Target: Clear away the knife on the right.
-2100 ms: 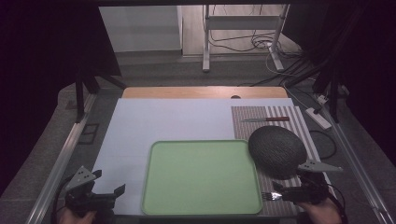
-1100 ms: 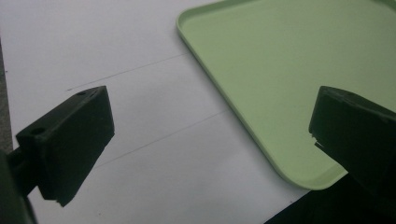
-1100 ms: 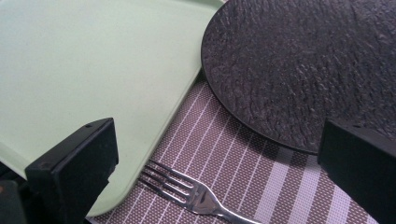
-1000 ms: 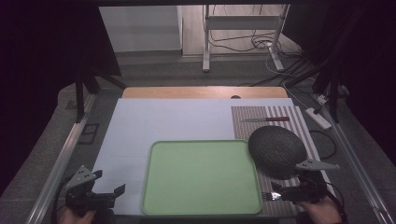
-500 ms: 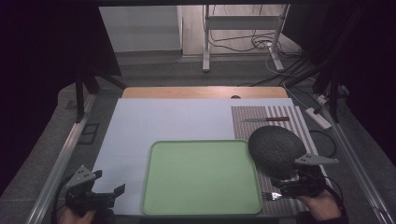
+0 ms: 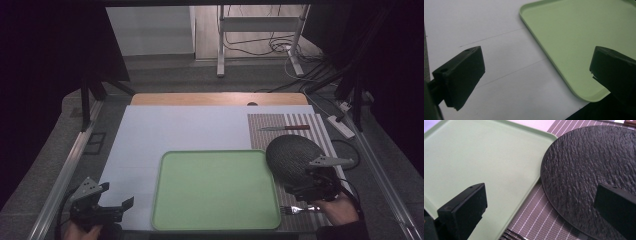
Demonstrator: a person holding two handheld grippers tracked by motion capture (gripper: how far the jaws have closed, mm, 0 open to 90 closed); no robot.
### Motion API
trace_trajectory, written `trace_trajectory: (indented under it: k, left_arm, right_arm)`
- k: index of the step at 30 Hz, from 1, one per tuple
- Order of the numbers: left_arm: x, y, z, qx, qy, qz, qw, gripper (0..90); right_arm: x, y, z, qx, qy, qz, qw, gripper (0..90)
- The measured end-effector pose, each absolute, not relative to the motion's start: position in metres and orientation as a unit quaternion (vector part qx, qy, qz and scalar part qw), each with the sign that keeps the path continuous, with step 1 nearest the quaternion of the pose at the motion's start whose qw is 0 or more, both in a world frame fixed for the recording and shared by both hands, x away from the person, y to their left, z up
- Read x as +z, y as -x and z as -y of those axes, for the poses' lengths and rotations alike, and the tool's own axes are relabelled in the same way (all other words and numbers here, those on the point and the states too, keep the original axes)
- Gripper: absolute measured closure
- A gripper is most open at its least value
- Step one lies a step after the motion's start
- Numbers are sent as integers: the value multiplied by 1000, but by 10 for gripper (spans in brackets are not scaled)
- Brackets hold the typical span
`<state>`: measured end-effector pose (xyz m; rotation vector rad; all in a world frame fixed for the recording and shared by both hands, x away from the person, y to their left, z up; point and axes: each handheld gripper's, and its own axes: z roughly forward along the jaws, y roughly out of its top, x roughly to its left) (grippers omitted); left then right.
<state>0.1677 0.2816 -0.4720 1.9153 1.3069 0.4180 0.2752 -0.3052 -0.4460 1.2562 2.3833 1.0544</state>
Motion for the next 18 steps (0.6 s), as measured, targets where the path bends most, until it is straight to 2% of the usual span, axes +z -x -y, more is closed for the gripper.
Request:
trace_trajectory:
  k: [18]
  left_arm:
    - [-472, -168, -282, 162, -751, -512, 384, 2]
  right_arm:
    - [-447, -304, 301, 363, -427, -816, 138, 0]
